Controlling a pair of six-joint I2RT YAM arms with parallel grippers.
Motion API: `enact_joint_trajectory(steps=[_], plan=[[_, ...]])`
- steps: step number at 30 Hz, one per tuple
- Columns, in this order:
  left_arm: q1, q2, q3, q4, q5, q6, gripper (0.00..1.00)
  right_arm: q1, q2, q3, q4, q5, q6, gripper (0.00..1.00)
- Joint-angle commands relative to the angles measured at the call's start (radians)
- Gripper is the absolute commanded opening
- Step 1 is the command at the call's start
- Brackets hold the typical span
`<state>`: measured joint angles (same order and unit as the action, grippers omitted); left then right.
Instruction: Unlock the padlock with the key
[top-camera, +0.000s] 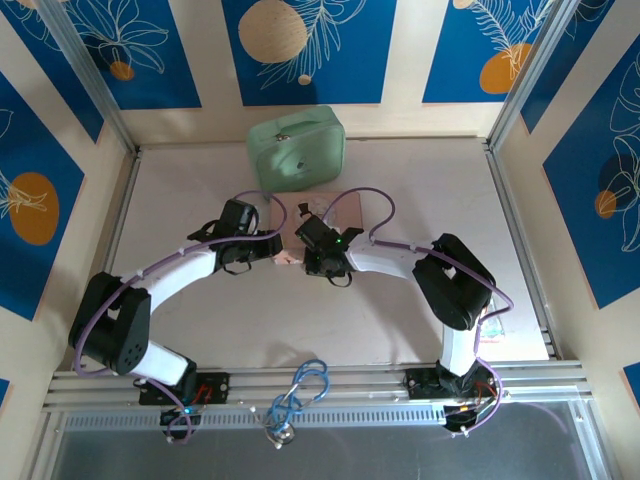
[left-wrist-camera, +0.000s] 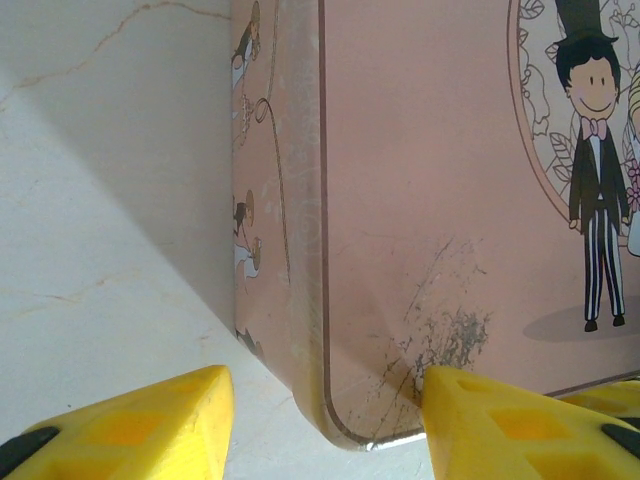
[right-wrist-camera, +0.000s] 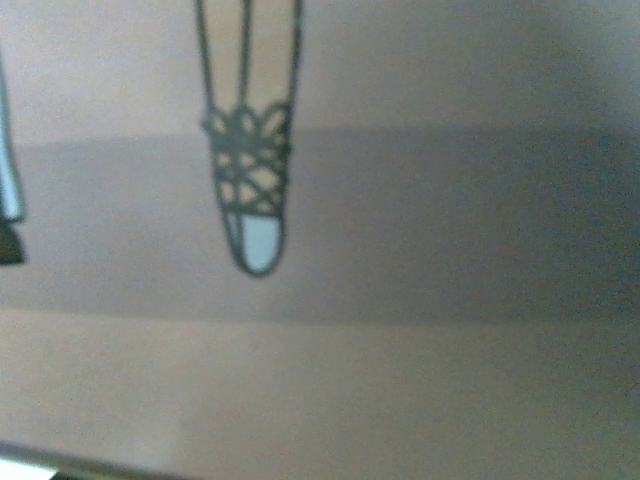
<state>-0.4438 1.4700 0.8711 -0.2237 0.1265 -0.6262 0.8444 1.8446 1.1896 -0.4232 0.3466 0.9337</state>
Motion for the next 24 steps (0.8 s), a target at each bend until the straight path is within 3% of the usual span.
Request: enact_joint_trajectory(steps=[1, 5, 7, 10, 18, 24], plan=[[0.013, 0.008, -0.015, 0.0, 0.005, 0.008, 0.52, 0.006, 0.015, 0.01, -0.122, -0.036, 0.039, 0.29], [0.013, 0.007, -0.011, -0.005, 0.005, 0.012, 0.52, 0.017, -0.021, -0.028, -0.05, -0.031, -0.03, 0.43], [0.013, 0.007, -0.008, -0.006, 0.005, 0.015, 0.52, 0.016, -0.062, -0.083, 0.064, -0.077, -0.137, 0.53], [0.013, 0.007, -0.001, -0.014, 0.007, 0.021, 0.52, 0.013, -0.141, -0.183, 0.213, -0.107, -0.263, 0.58], [0.013, 0.008, 0.005, -0.016, 0.01, 0.015, 0.52, -0.074, -0.128, -0.277, 0.39, -0.229, -0.384, 0.57], [0.013, 0.009, 0.012, -0.029, 0.01, 0.018, 0.51, -0.094, -0.093, -0.263, 0.414, -0.223, -0.401, 0.55]])
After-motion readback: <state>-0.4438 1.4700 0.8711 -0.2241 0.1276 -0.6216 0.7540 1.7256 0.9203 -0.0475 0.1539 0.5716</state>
